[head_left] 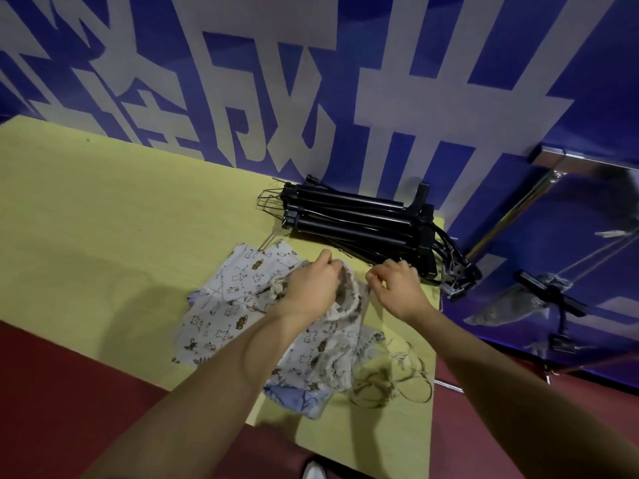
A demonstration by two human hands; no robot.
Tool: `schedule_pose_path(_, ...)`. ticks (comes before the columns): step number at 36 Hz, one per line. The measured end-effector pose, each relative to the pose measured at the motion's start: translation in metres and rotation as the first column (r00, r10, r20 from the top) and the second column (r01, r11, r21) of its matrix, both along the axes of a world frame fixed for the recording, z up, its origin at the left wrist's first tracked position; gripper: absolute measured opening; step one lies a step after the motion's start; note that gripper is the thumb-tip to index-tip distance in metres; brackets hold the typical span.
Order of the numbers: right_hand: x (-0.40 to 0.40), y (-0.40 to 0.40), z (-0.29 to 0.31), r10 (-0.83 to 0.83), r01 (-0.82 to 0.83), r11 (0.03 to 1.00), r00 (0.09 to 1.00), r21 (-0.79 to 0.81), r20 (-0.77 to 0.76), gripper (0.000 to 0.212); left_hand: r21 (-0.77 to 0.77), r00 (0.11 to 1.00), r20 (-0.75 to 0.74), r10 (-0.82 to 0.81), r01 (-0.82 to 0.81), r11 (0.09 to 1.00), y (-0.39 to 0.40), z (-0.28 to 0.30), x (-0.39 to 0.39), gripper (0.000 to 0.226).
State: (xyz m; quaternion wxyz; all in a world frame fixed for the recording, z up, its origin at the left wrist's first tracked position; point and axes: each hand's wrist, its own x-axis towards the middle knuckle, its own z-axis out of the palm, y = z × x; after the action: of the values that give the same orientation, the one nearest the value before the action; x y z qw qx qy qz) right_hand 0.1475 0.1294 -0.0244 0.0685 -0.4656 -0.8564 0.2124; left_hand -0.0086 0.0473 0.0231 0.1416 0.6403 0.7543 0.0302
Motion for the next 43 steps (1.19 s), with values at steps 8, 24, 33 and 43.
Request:
schedule_pose_path(8,0.006,0.031,-0.023,0.028,-0.107,0.983,0.888,0.148,0.46,0.03,-0.076,0.973,0.138,0.184,-0.175,0.982,0.03,-0.013,0.019,0.048)
schedule_pose_path(24,-0.005,0.04,-0.058,-0.044,-0.252,0.838,0.853,0.484,0.52,0.037,-0.128,0.93,0.207,0.304,-0.282,0.951,0.058,-0.035,0.015,0.036)
schedule_pose_path(33,-0.005,0.051,-0.066,0.029,-0.235,0.832,0.923,0.502,0.384,0.016,-0.119,0.938,0.183,0.294,-0.275,0.954,0.054,-0.043,0.012,0.039)
schedule_pose_path(43,-0.005,0.039,-0.052,0.079,-0.249,0.92,0.874,0.304,0.479,0.012,-0.044,0.969,0.152,0.194,-0.189,0.981,0.044,-0.027,0.005,0.038)
